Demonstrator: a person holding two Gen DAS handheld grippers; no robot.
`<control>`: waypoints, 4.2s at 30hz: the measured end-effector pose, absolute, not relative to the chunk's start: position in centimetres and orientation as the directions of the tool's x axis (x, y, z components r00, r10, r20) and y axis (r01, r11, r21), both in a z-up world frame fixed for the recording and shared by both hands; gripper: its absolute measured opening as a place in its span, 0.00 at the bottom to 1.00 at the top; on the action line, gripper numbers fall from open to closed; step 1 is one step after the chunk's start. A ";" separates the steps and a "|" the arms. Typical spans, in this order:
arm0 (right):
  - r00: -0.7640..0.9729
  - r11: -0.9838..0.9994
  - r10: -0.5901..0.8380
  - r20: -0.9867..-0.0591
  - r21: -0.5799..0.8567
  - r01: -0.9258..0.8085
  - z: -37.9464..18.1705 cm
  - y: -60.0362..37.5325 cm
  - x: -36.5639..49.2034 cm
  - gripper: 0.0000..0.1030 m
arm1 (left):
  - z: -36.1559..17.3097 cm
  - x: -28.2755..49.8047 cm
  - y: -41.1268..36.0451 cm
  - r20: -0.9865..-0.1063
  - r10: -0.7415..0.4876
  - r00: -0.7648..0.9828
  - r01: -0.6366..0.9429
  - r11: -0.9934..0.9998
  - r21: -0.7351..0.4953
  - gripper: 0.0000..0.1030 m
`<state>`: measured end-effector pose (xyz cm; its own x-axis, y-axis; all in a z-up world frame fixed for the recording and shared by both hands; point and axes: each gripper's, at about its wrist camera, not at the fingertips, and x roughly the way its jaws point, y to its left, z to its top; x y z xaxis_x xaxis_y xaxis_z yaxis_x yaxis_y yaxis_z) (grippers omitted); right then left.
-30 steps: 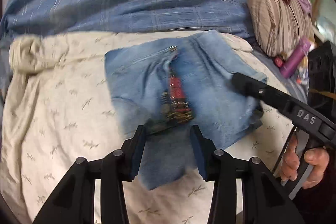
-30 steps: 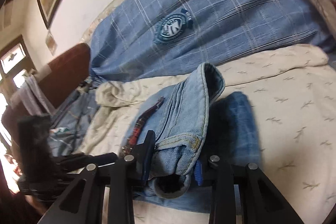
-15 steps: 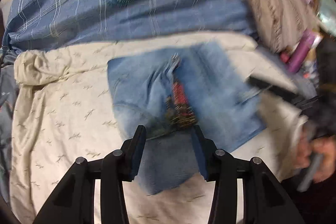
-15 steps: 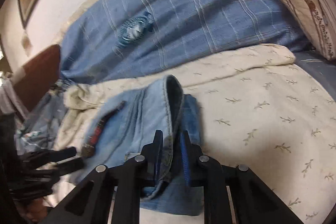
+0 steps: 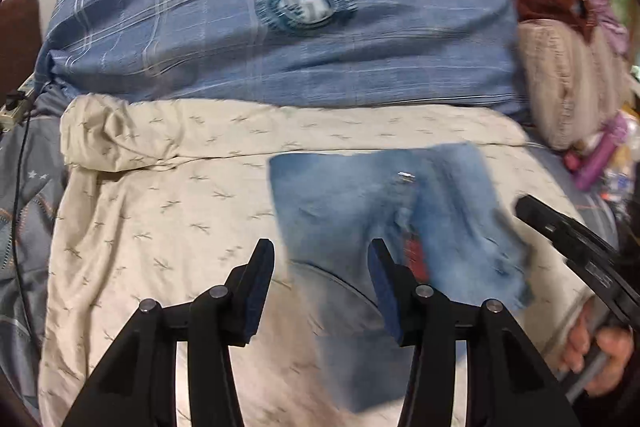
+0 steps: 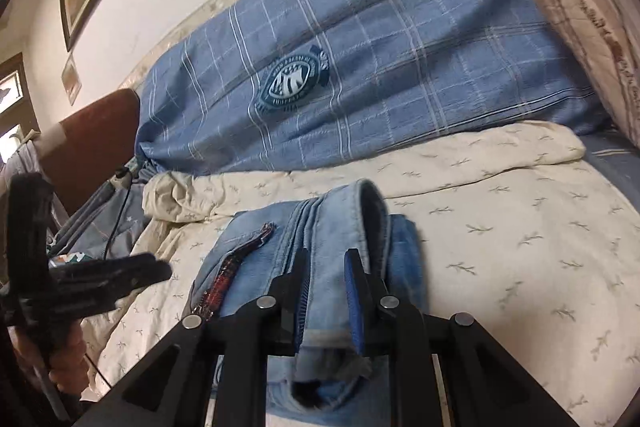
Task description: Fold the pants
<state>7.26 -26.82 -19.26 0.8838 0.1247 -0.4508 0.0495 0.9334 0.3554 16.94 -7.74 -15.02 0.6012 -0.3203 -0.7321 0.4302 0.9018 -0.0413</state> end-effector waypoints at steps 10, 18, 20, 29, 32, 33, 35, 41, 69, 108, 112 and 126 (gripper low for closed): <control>0.870 0.910 0.217 -0.442 0.414 -0.016 -19.7 -27.3 12.6 0.18 | -17.5 22.0 -9.4 -0.795 -0.267 0.545 0.395 0.918 -0.038 0.48; 0.764 0.909 0.224 -0.605 0.413 0.061 -24.0 -27.7 16.2 0.19 | -20.1 22.4 -11.1 -0.806 -0.189 0.561 0.414 0.907 0.075 0.61; 0.762 0.908 0.218 -0.610 0.412 0.070 -23.9 -27.7 15.8 0.19 | -19.9 22.2 -10.8 -0.805 -0.194 0.561 0.401 0.914 0.060 0.61; 0.794 0.931 0.227 -0.563 0.364 -0.008 -21.4 -25.5 10.2 0.19 | -17.1 14.6 -7.7 -0.749 -0.255 0.612 0.418 0.908 0.032 0.61; 0.786 0.940 0.230 -0.574 0.341 -0.025 -21.1 -24.2 8.8 0.19 | -17.9 12.4 -7.3 -0.765 -0.279 0.580 0.454 0.891 0.020 0.61; 0.782 0.944 0.222 -0.583 0.328 -0.024 -21.2 -23.8 8.4 0.19 | -18.4 11.9 -7.3 -0.770 -0.281 0.573 0.464 0.885 0.022 0.61; 0.763 0.953 0.191 -0.617 0.302 0.006 -22.1 -23.4 7.9 0.20 | -19.7 11.3 -7.7 -0.780 -0.249 0.575 0.471 0.880 0.066 0.62; 0.750 0.935 0.203 -0.630 0.351 0.042 -23.2 -23.8 6.6 0.20 | -21.6 11.5 -7.6 -0.770 -0.188 0.610 0.427 0.897 0.119 0.75; 0.758 0.924 0.216 -0.616 0.380 0.046 -23.9 -23.8 5.7 0.21 | -22.7 11.7 -6.7 -0.754 -0.153 0.639 0.349 0.931 0.107 0.98; 0.758 0.921 0.207 -0.619 0.384 0.062 -24.0 -23.6 6.3 0.22 | -23.0 11.9 -6.0 -0.734 -0.194 0.650 0.342 0.938 0.055 1.00; 0.758 0.921 0.207 -0.619 0.384 0.062 -24.0 -23.6 6.3 0.22 | -23.1 11.9 -6.0 -0.734 -0.195 0.650 0.342 0.938 0.054 1.00; 0.758 0.922 0.207 -0.619 0.383 0.061 -24.0 -23.6 6.3 0.22 | -23.2 11.9 -5.8 -0.737 -0.197 0.647 0.332 0.942 0.040 1.00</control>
